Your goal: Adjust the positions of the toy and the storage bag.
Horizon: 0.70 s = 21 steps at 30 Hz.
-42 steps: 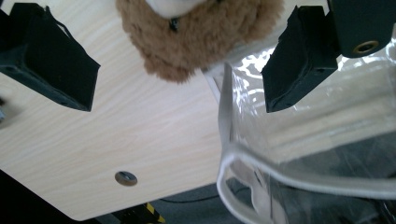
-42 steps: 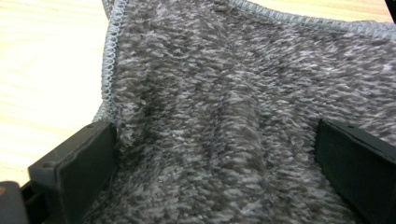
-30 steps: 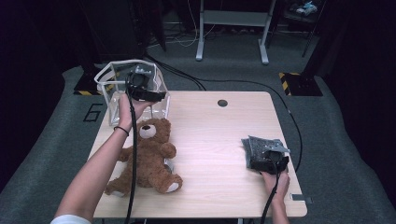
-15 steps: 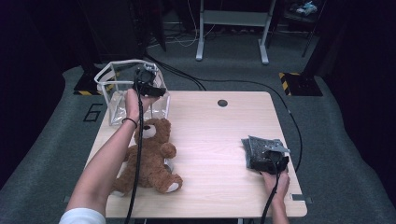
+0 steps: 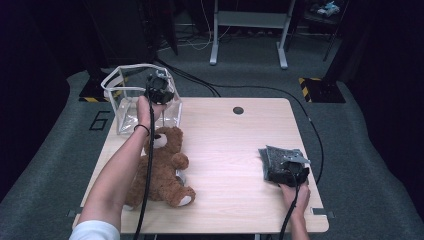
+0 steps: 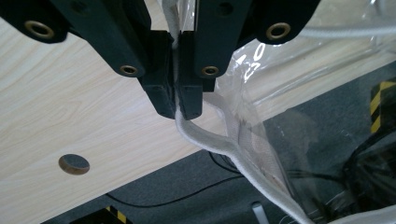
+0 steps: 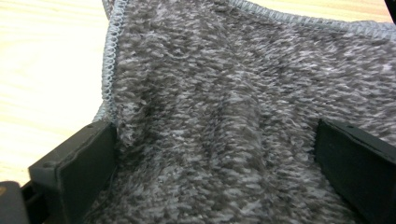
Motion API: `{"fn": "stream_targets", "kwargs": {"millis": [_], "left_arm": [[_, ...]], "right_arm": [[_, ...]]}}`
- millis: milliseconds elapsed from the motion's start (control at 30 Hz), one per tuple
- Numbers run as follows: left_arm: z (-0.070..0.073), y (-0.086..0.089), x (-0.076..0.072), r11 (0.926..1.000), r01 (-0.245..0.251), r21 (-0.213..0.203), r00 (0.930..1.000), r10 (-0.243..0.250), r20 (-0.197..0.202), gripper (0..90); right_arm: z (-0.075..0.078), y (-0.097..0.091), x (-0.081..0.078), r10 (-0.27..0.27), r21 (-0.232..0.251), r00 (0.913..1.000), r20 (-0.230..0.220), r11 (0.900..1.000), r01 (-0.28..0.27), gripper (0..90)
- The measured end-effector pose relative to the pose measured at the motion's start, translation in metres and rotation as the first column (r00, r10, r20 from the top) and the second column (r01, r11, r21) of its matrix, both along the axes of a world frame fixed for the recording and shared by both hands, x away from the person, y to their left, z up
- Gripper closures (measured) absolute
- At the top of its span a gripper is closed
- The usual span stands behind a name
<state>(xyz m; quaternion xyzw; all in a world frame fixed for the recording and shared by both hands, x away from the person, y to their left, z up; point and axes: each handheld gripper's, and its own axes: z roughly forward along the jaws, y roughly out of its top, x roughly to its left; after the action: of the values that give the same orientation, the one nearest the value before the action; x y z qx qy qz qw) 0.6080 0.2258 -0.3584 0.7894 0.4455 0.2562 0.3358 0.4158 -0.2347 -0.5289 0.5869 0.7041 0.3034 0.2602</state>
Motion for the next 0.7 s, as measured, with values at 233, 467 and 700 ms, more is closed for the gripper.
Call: {"fn": "stream_targets", "kwargs": {"millis": [233,467,700], "left_arm": [[-0.002,-0.005,0.004,0.9997,0.023,0.004,0.9995,-0.023,0.023,87.0],[-0.004,-0.012,0.005,0.9990,0.044,0.005,0.9982,-0.044,0.041,87.0],[-0.004,-0.022,0.005,0.9971,0.076,0.005,0.9962,-0.076,0.043,87.1]], "right_arm": [[0.000,0.000,0.000,0.001,0.000,1.0000,0.002,1.0000,-0.001,0.8],[0.000,0.000,0.000,-0.004,0.001,1.0000,0.001,1.0000,0.004,0.8],[0.000,0.000,0.000,0.001,-0.002,1.0000,0.004,1.0000,-0.001,0.8]]}}
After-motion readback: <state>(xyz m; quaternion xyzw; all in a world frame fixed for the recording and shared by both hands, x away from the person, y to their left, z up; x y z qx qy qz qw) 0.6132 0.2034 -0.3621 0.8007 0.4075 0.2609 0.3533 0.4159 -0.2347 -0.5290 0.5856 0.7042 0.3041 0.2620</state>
